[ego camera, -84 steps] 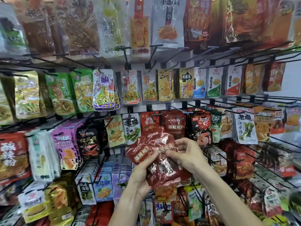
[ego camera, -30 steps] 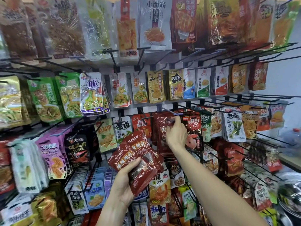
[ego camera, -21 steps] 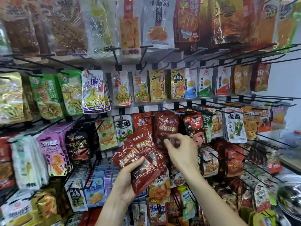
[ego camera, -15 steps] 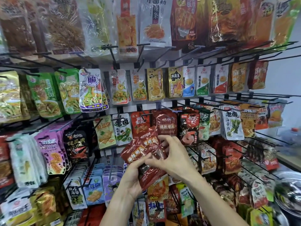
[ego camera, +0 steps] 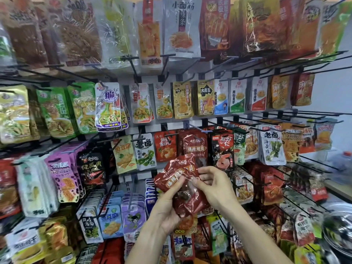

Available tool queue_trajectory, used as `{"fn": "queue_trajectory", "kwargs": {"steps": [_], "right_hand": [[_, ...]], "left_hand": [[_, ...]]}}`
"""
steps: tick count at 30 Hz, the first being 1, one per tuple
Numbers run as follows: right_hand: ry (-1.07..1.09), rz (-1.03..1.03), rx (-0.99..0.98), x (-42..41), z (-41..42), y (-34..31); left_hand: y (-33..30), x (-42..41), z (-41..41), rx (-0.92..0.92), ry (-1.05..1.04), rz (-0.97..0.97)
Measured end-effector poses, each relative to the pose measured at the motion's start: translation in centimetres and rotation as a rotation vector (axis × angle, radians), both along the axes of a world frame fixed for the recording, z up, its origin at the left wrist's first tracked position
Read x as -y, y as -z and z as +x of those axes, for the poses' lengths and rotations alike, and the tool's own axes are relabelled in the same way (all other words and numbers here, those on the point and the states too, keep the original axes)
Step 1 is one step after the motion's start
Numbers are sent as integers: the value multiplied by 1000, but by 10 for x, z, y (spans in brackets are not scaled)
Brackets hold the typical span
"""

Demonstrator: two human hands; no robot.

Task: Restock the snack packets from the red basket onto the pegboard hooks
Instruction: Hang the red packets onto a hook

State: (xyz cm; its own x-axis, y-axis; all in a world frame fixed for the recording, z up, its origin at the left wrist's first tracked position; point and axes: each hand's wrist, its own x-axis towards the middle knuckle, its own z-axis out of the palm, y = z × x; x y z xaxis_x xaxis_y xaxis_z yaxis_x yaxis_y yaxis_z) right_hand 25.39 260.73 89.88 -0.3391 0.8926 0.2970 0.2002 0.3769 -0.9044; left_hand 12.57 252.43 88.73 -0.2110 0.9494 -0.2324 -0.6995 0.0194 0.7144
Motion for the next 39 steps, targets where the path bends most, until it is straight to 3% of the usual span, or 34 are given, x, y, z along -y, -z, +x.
{"fn": "queue_trajectory", "kwargs": {"steps": [7, 13, 18, 26, 39], "right_hand": [[114, -155, -195, -4, 0, 11], [202, 204, 64, 0, 7, -2], [189, 265, -2, 2, -13, -10], [285, 272, -274, -11, -23, -13], [325, 252, -55, -39, -35, -19]], "left_hand": [[0, 1, 3, -66, -46, 20], [0, 1, 7, -133, -114, -2], [-5, 0, 14, -145, -84, 70], [-3, 1, -1, -35, -123, 72], [4, 10, -31, -16, -180, 44]]}}
